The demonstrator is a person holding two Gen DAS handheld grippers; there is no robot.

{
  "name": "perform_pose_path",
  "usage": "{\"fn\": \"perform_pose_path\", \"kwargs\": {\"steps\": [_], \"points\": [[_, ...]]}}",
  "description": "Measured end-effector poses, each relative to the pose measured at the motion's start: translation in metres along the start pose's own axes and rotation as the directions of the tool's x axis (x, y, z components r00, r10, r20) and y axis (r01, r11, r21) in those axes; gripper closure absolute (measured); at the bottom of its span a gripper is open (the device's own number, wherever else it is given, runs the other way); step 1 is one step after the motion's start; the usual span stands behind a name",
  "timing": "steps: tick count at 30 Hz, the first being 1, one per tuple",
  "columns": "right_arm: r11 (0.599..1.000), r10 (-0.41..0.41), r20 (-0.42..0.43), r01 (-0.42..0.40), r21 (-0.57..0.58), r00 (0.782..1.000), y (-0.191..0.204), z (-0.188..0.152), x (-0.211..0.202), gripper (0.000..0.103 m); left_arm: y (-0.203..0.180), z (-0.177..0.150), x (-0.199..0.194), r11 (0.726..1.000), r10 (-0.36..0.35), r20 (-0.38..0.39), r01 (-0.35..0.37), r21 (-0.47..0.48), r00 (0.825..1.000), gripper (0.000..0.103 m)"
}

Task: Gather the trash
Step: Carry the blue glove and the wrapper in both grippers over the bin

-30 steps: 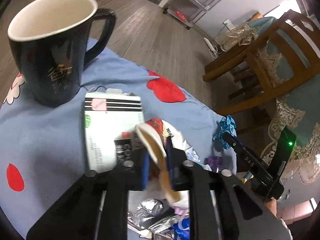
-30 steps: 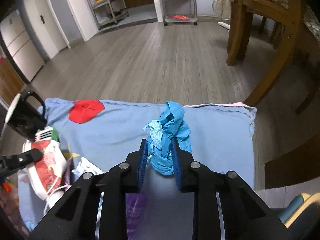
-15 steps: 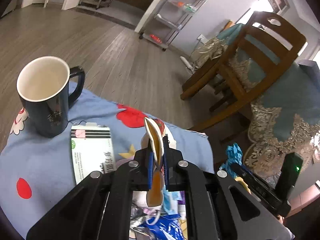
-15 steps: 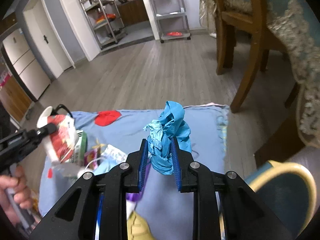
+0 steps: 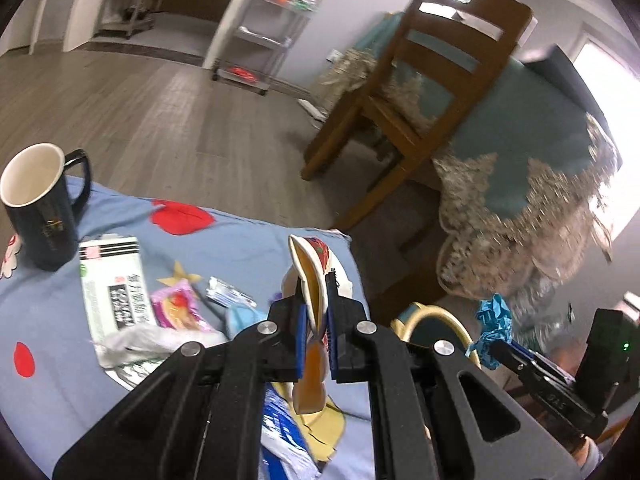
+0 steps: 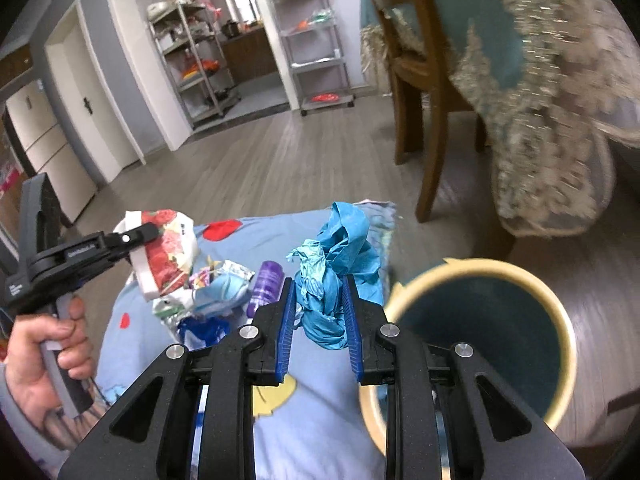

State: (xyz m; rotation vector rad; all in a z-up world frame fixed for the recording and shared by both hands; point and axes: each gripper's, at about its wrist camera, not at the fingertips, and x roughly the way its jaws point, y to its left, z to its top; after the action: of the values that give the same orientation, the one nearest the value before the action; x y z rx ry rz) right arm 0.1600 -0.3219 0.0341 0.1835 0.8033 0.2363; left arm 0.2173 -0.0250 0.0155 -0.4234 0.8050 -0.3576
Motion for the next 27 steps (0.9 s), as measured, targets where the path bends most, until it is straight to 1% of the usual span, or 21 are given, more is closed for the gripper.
{"fn": "perform_pose_path", "kwargs": {"steps": [5,10,12,17,27], "points": [[0.999,-0.024,0.033,0.023,0.029,0.999,-0.015,-0.017,-0.031,0.078,-0.026,-0.012,0.008,0.998,-0.033,-0.034,0.034,0.048,0.999,0.096],[0.996,-0.06,0.054,0.056,0.069,0.997,-0.032,-0.034,-0.046,0.078,-0.052,-0.025,0.018,0.993,-0.066,-0.071,0.072,0.095,0.995,0.096],[0.993,-0.069,0.057,0.063,0.105,0.996,-0.042,-0.04,-0.05,0.078,-0.062,-0.029,0.022,0.99,-0.077,-0.085,0.087,0.114,0.993,0.096],[0.987,-0.096,0.077,0.085,0.133,0.992,-0.053,-0.044,-0.054,0.078,-0.09,-0.04,0.036,0.98,-0.101,-0.126,0.12,0.156,0.987,0.096],[0.978,-0.142,0.04,0.134,0.159,0.989,-0.069,-0.052,-0.048,0.078,-0.142,-0.07,0.075,0.959,-0.143,-0.223,0.191,0.211,0.964,0.096]]}}
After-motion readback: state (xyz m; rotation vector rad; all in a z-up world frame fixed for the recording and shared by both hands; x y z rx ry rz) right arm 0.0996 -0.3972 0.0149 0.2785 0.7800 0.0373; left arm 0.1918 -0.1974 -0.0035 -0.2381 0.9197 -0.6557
